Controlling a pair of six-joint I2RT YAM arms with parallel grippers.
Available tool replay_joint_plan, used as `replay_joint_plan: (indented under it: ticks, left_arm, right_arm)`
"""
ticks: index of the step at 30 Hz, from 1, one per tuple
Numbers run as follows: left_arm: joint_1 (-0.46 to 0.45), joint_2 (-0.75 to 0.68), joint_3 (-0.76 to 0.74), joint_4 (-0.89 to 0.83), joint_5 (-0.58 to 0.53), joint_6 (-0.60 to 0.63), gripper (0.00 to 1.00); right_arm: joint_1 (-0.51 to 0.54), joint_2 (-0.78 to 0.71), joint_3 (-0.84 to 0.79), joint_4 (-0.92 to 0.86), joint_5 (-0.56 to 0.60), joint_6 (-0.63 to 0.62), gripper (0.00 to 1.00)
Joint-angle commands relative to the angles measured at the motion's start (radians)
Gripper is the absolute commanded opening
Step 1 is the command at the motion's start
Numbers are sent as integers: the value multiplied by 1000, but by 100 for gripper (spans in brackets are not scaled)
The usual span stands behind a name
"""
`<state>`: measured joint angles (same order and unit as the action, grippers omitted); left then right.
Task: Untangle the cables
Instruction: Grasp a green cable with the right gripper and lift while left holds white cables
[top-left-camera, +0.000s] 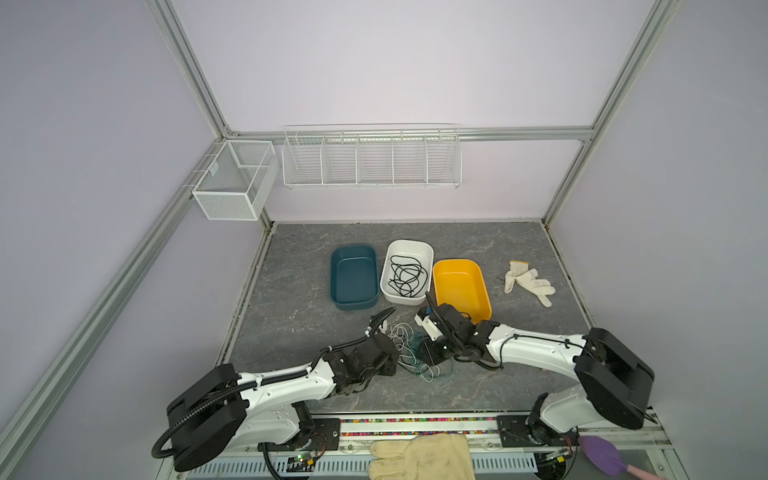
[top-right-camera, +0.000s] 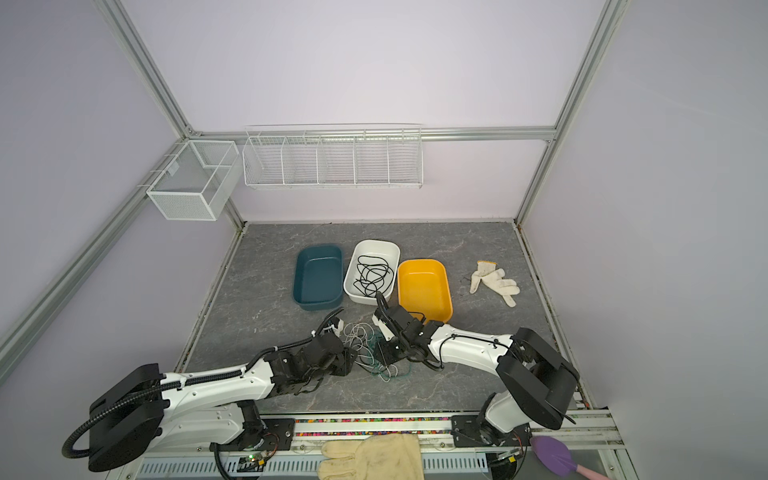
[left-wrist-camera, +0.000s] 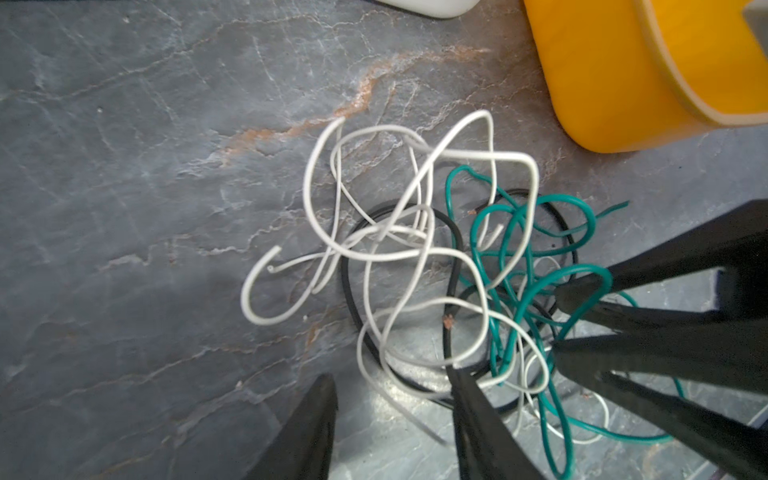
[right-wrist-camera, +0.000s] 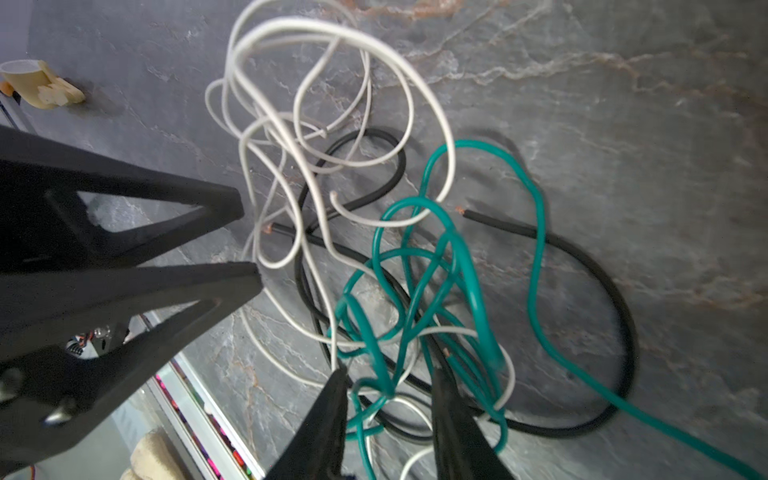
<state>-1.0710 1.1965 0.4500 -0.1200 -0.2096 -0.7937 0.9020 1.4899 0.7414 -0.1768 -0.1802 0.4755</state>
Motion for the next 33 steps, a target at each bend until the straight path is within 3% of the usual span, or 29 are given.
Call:
replay_joint_plan:
  ticks: [1,15,33]
  left_arm:
    - [-7,-2,-18,38,-19,-26,46]
    - [-7,-24,-51,61,-29,-33,46]
    - [-8,24,-70,130,-19,-34,46]
  right_arm:
    - [-3,4,31,28,4,-23,35]
    - [7,-69,64,-27,-8,-47,7]
    - [68,-354,131,-183,-95,-163,7]
